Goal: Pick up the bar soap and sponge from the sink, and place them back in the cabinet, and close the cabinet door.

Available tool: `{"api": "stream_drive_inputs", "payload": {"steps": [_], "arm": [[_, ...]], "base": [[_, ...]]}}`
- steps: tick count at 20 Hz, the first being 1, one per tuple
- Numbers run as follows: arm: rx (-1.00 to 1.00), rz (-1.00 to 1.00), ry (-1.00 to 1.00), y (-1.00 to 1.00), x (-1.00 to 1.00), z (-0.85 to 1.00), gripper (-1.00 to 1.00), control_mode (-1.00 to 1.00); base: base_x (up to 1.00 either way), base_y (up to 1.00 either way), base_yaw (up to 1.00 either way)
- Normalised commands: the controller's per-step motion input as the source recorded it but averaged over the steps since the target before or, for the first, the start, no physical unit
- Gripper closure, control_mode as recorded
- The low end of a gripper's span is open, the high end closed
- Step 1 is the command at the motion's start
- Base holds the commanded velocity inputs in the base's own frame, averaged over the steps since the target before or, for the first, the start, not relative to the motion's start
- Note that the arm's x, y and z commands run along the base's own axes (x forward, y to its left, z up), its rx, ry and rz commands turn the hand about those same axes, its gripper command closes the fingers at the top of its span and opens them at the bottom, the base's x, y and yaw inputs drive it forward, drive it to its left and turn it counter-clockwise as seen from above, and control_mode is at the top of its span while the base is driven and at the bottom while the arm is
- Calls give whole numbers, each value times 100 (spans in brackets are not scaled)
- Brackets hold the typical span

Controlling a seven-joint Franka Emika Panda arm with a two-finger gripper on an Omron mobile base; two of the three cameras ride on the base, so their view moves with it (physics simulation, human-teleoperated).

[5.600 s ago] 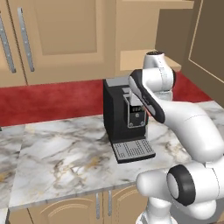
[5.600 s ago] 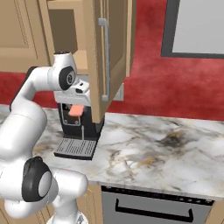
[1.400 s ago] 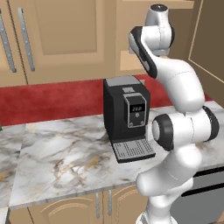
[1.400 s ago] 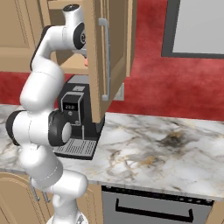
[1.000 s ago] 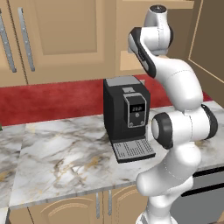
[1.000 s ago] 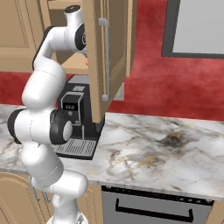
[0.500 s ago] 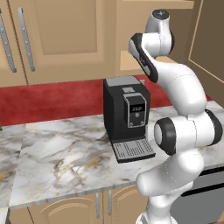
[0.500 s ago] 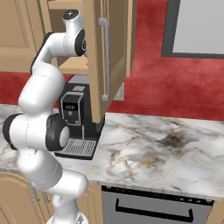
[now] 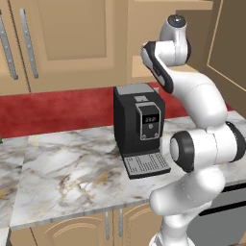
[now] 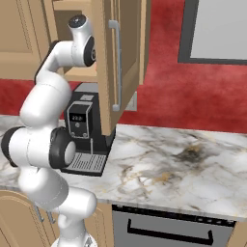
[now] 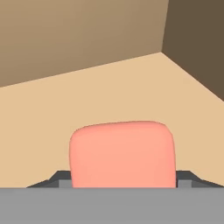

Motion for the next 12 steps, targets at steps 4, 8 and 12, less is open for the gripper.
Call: {"api": "stream_drive_inputs", "payload": {"steps": [4, 8, 12], "arm": [[0, 0, 0, 0, 46, -24, 100, -100], [0, 0, 0, 0, 50, -18, 100, -100], [0, 0, 0, 0, 55, -8, 100, -100]], "base": [[0, 0, 0], [0, 0, 0], [0, 0, 0]]}}
